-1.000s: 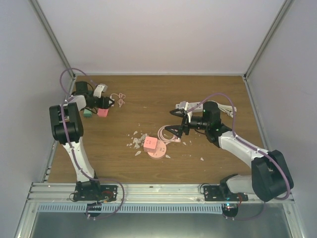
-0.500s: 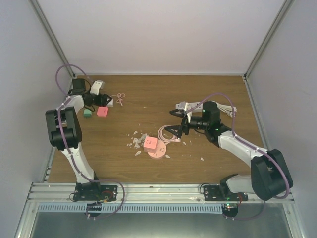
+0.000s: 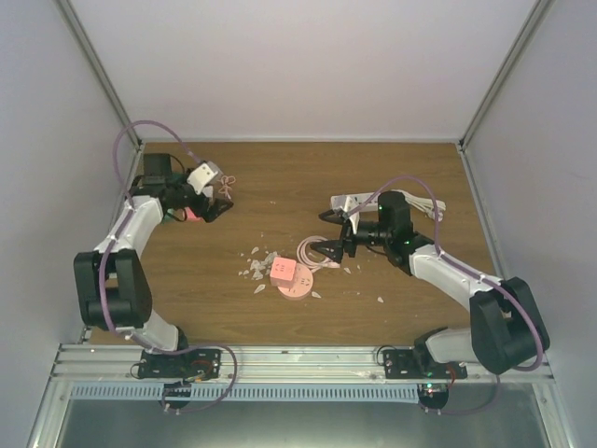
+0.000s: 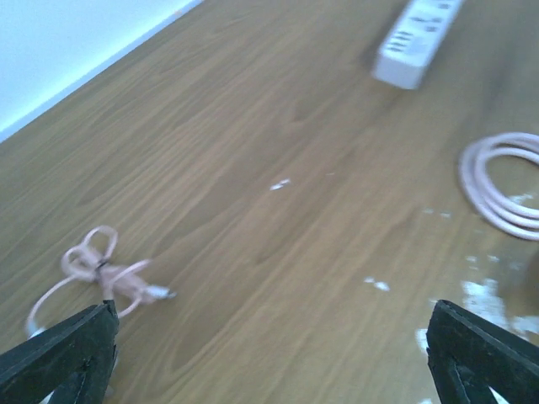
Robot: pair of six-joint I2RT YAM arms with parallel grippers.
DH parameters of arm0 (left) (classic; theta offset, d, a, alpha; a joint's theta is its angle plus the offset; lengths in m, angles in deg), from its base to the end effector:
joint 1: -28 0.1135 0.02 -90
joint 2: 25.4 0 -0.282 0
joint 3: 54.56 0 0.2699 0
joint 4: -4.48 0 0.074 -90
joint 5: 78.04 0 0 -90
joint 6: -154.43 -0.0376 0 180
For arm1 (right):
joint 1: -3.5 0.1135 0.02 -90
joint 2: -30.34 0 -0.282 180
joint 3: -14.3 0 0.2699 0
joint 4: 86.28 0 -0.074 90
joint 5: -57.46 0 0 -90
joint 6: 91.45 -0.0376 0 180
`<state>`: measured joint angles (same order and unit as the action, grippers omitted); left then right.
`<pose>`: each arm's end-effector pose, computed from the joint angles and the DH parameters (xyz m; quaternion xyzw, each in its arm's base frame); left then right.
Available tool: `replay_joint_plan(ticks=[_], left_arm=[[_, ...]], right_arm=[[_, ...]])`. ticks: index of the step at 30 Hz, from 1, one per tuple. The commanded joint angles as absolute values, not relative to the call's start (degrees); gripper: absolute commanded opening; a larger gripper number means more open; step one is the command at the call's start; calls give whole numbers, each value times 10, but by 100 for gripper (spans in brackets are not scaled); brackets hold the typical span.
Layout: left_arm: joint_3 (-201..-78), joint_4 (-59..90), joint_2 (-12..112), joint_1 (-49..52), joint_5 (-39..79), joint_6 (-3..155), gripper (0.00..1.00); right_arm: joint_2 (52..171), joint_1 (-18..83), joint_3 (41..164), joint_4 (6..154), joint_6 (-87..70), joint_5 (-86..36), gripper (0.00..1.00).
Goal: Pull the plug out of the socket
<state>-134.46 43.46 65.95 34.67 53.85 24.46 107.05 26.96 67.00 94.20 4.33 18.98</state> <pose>0.3566 0.0164 0.2632 0.3677 0.8073 -0.1837 0.4235 0.2552 0.1429 0.2392 -0.4206 0.6688 0.4351 0.4319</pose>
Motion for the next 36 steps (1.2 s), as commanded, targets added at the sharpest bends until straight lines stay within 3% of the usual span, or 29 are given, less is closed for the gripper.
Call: replay_joint_plan(ticks=[1, 14, 24, 28, 36], left_arm=[[-1308, 511, 598, 293, 586, 114, 99], [-1189, 499, 526, 99, 547, 8, 99], [-1178, 465, 573, 3, 515, 16, 99], [-1174, 460, 594, -24, 504, 20, 99], [-1156, 431, 606, -37, 473, 40, 94]], right_arm=[[1068, 271, 687, 892, 92, 191, 100], [1089, 272, 731, 660, 361, 113, 100], [1108, 272, 717, 695, 298, 161, 98], [1115, 273, 708, 729, 244, 196, 91], [1117, 282, 651, 799, 197, 223, 55]])
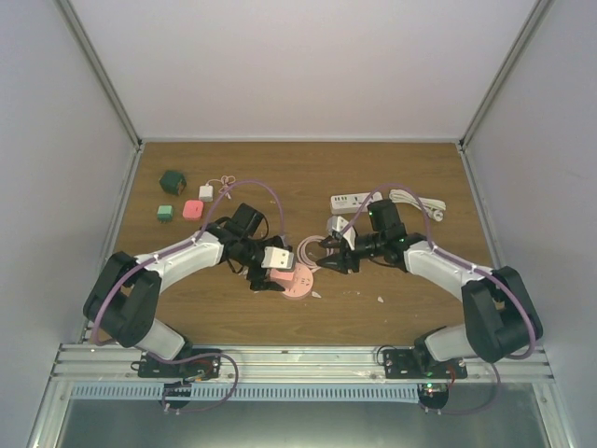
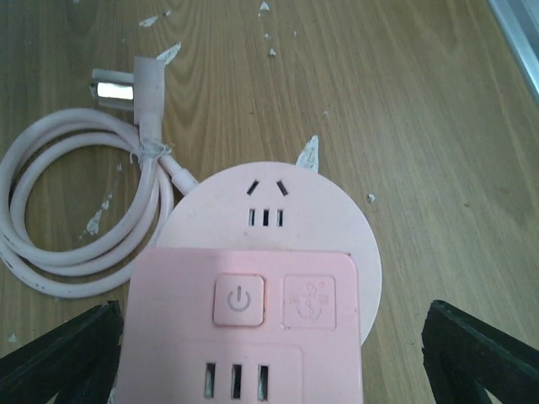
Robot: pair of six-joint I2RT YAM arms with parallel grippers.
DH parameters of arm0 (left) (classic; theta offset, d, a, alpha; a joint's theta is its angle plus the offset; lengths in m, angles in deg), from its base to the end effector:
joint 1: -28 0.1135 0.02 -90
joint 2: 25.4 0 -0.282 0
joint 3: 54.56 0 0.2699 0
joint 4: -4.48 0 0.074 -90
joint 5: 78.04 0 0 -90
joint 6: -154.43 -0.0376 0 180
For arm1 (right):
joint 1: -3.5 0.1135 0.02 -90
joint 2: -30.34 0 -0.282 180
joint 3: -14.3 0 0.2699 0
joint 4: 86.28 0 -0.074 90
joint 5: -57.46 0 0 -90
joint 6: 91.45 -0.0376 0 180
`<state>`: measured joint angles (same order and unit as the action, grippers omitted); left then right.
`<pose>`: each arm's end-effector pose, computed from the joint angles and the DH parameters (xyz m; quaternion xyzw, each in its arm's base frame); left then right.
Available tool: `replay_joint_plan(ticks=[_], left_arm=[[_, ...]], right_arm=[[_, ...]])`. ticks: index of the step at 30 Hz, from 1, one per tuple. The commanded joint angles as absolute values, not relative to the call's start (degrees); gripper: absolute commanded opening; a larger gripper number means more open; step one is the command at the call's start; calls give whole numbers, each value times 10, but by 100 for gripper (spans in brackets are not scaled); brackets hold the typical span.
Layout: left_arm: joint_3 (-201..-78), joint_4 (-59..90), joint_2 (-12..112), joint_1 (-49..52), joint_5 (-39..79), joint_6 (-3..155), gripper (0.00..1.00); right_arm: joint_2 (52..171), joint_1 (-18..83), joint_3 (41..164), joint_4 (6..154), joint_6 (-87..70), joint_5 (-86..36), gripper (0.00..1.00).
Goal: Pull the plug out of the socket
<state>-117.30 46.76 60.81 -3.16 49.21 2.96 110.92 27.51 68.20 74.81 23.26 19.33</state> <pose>0.2378 -0.1704 0.1926 0.7163 0.5914 -0.2494 0.2738 0.2465 0.1422 0.2011 -0.4940 0.6903 0.4028 0.3423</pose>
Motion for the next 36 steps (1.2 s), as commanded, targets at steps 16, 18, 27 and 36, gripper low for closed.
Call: replay_joint_plan(ticks=[16, 18, 27, 36], left_arm=[[-1107, 380, 568, -46, 480, 90, 53], [-1100, 377, 563, -47, 484, 92, 51], [-1083, 354, 556, -50, 494, 111, 44], [-1112, 357, 559, -29, 558, 158, 37]], right_arm=[[1245, 355, 682, 820, 150, 188, 27], [1260, 363, 689, 820, 145, 184, 27], [1308, 386, 705, 822, 143, 139, 25], [1336, 395, 716, 811, 143, 124, 25]])
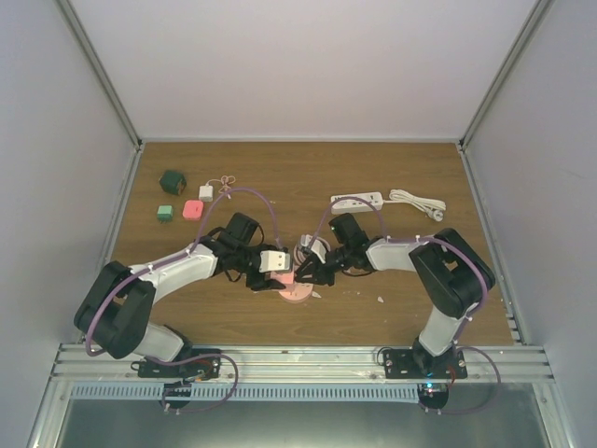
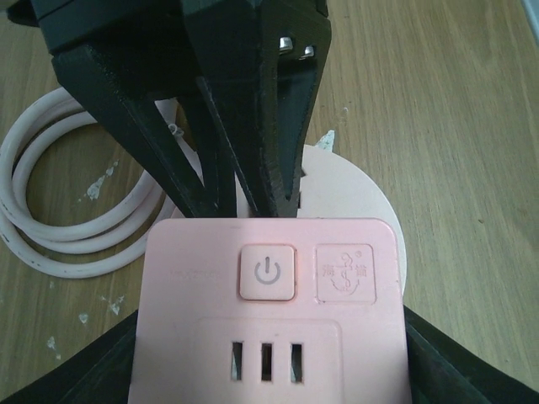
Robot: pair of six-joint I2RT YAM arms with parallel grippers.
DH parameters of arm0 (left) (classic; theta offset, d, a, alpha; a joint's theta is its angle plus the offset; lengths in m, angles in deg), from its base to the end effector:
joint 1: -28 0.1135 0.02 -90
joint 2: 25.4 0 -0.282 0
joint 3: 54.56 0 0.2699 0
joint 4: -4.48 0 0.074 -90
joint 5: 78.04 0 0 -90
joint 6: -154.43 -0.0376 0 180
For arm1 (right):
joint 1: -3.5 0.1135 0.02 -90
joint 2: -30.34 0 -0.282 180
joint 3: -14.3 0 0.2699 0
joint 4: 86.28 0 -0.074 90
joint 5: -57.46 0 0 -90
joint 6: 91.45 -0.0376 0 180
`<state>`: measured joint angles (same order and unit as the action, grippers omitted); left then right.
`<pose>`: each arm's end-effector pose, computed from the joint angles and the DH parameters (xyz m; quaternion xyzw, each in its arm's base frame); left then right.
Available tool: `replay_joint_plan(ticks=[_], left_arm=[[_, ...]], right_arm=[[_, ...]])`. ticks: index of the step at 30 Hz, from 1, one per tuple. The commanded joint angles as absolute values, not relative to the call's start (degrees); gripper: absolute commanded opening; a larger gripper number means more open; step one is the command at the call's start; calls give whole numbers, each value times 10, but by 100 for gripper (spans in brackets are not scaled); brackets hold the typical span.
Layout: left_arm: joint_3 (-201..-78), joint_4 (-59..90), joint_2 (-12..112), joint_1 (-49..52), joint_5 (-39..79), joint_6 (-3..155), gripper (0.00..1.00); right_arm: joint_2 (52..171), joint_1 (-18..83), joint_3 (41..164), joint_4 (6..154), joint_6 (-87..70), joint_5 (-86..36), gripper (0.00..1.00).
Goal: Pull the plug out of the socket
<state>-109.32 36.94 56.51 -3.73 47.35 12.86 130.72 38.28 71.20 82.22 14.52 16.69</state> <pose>0.2211 -0.1623 0.1793 0.6705 0.6340 -0.2459 0.2965 0.2492 0.2078 0.1245 -0.4848 0.7297 0.4366 0.2049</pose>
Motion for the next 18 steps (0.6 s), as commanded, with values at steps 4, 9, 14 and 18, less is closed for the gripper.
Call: replay_joint_plan(ticks=[4, 9, 14, 18], left_arm=[[-1128, 370, 563, -15, 578, 162, 33], [-1118, 371, 537, -10, 554, 134, 30], [-1088, 365, 497, -10, 520, 100, 29], [-1071, 375, 491, -10, 499, 71, 29]], right_arm=[[1338, 402, 717, 811, 143, 117, 25], [1342, 410, 717, 811, 143, 110, 25], [1333, 415, 705, 839, 145, 97, 26], [1323, 425, 686, 892, 152, 75, 27]])
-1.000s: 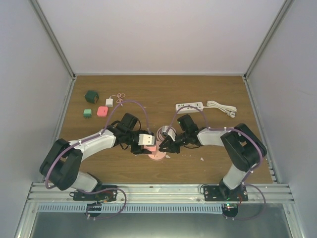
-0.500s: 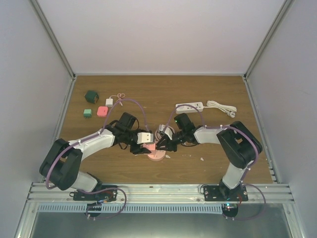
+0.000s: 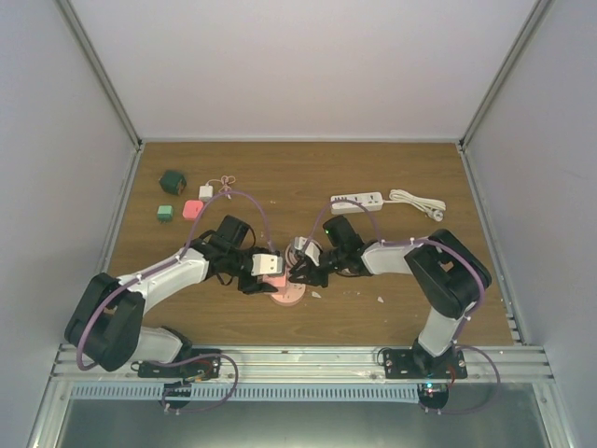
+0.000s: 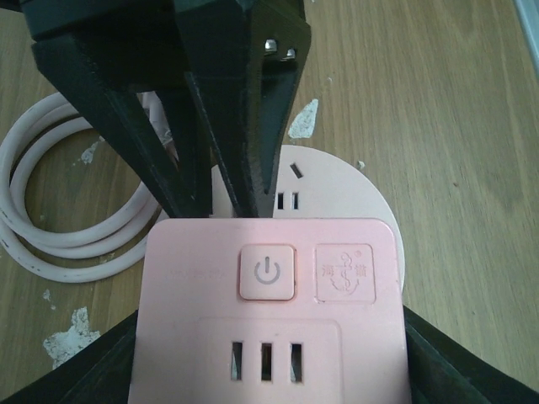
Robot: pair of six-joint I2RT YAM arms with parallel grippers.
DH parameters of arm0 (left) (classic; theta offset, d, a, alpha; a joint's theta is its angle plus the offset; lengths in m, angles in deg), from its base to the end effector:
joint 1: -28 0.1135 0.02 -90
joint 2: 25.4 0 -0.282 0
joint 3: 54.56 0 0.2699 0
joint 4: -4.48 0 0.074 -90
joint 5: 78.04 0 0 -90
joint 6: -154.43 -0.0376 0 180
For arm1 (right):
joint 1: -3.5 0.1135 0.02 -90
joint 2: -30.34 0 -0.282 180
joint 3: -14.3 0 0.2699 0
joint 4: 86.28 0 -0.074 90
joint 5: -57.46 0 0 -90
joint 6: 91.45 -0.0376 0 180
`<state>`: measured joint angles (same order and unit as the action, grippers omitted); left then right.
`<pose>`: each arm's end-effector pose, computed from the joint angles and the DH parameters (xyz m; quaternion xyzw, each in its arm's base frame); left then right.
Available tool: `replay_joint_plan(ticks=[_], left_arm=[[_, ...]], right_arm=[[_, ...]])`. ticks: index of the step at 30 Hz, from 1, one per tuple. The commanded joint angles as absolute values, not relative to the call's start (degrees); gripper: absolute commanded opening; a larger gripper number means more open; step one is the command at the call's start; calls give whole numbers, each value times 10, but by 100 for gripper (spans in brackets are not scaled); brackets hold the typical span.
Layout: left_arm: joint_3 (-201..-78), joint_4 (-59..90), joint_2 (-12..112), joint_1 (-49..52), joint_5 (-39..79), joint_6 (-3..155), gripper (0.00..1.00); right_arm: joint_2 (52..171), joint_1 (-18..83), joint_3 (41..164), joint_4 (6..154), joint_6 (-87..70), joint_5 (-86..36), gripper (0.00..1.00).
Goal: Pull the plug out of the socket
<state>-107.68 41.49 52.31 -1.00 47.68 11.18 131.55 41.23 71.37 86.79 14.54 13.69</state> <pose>0.2125 -0.1429 0.1848 0.6636 0.6456 -0.2416 0.2907 0.2455 0.2242 0.1244 -0.5085 0.7145 0.4213 0.2312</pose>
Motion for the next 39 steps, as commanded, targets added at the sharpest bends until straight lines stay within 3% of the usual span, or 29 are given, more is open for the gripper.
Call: replay_joint_plan(ticks=[1, 9, 20, 39], left_arm=[[-1066, 377, 491, -10, 499, 66, 29], [-1049, 387, 468, -8, 510, 43, 28], [-1048, 390, 461, 43, 564, 53, 26], [-1014, 374, 393, 44, 552, 41, 27]], right_arm=[[1321, 433, 683, 902, 161, 63, 27], [1309, 467, 655, 948, 211, 2, 33], [1304, 486, 642, 932, 239, 10, 44], [1339, 524, 652, 910, 232, -29, 45]])
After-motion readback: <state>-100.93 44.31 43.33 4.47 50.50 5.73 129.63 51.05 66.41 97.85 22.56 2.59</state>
